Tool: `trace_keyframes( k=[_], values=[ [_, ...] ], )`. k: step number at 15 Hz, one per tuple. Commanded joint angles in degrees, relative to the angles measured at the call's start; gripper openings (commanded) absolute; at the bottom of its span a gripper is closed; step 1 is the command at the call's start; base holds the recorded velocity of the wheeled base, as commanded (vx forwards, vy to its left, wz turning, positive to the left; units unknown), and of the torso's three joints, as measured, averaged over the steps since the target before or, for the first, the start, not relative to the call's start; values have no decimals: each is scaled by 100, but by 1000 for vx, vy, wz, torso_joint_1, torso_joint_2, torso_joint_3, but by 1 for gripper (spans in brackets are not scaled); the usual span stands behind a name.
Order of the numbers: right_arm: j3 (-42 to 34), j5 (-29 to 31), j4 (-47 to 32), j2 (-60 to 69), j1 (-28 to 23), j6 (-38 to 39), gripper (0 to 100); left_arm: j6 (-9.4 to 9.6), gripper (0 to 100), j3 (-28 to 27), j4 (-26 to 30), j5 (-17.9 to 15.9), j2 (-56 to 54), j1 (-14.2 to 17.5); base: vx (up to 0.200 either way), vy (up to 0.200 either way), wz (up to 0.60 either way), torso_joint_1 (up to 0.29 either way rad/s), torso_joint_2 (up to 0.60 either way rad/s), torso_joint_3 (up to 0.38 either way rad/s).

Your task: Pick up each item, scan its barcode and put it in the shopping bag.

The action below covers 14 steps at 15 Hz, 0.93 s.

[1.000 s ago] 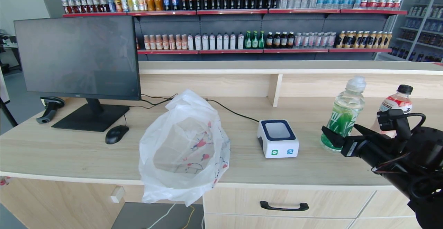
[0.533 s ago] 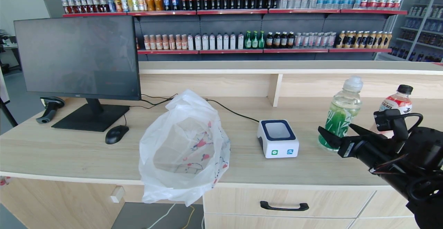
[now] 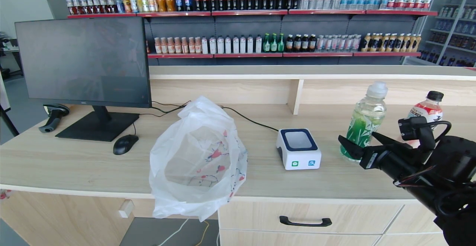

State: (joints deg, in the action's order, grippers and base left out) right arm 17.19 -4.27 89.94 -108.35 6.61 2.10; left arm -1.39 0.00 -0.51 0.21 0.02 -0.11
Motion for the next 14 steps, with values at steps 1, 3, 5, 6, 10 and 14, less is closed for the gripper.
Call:
trace_keyframes(
  k=[1, 3, 5, 6, 10, 14],
  values=[
    [4, -4, 6, -63, 34, 10, 100, -2, 100, 0, -2, -3, -2, 2, 0, 0, 0, 0, 0, 0],
    [-93, -4, 6, -107, 148, 45, 100, -2, 100, 0, -2, 6, -2, 2, 0, 0, 0, 0, 0, 0],
    [-49, -4, 6, -160, 245, 72, 100, -2, 100, 0, -2, -3, -2, 2, 0, 0, 0, 0, 0, 0],
    [-31, -4, 6, -169, 253, 72, 100, -2, 100, 0, -2, -3, -2, 2, 0, 0, 0, 0, 0, 0],
    [109, -4, 6, -301, 262, 107, 100, -2, 100, 0, -2, -3, -2, 2, 0, 0, 0, 0, 0, 0],
    [144, -4, 6, -406, 385, 116, 100, -2, 100, 0, -2, 6, -2, 2, 0, 0, 0, 0, 0, 0]
  ],
)
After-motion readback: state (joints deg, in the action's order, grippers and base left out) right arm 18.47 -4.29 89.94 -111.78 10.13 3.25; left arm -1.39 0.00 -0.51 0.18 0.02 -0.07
